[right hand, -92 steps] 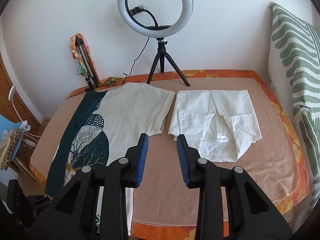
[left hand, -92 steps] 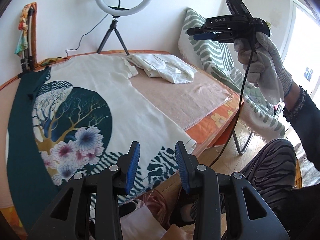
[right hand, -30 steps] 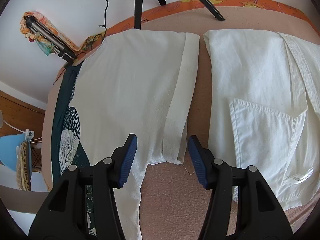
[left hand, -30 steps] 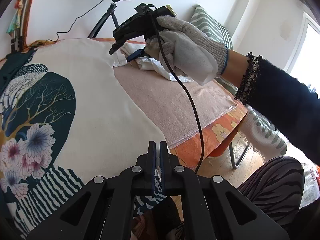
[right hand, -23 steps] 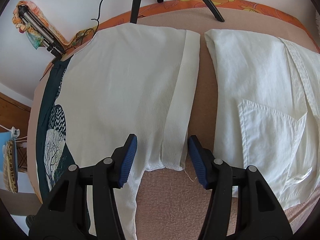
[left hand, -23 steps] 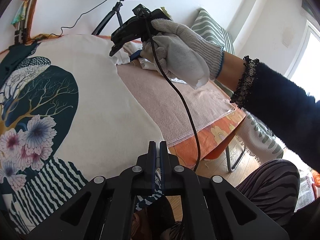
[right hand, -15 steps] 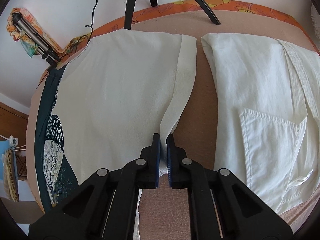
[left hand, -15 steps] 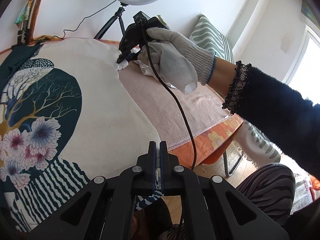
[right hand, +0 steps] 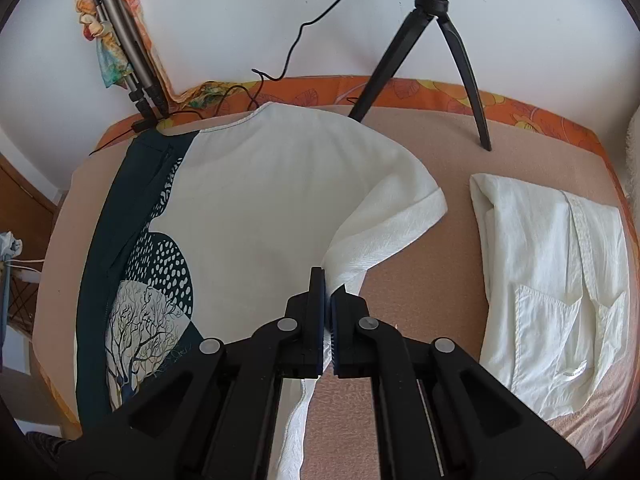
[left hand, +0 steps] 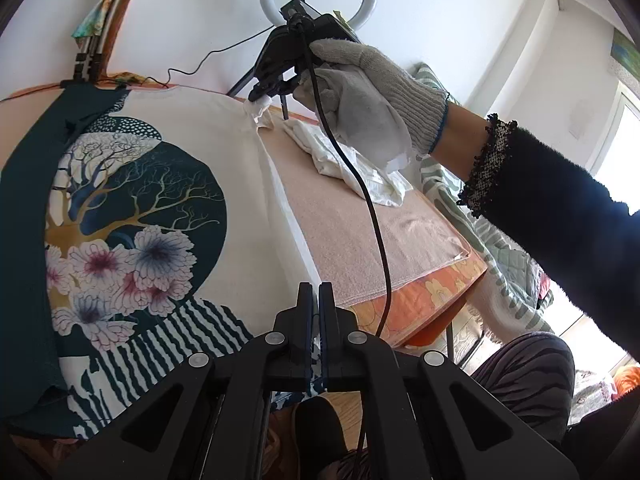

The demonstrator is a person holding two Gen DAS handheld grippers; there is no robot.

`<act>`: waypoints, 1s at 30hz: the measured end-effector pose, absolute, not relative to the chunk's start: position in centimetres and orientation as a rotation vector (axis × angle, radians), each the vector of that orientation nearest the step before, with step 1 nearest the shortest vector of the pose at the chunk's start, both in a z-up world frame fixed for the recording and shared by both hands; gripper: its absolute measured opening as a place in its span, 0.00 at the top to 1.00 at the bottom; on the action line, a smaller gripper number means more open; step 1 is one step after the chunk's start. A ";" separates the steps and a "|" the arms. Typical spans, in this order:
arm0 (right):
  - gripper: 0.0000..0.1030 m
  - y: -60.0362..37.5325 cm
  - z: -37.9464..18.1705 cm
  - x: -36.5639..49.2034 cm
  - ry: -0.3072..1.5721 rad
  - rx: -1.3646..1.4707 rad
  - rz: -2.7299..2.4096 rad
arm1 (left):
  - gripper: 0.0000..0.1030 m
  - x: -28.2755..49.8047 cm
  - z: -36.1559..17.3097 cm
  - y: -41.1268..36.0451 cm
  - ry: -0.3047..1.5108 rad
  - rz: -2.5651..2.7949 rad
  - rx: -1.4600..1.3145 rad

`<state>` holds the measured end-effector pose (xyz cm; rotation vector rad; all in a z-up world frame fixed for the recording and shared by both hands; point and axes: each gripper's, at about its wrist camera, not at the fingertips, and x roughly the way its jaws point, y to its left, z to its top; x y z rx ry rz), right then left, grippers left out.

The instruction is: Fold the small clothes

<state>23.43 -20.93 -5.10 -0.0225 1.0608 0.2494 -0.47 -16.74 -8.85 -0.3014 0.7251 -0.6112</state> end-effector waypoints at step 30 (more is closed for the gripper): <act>0.97 -1.6 -9.4 21.9 1.099 -0.344 0.410 | 0.99 -1.9 -11.7 -6.9 0.764 -0.441 -0.419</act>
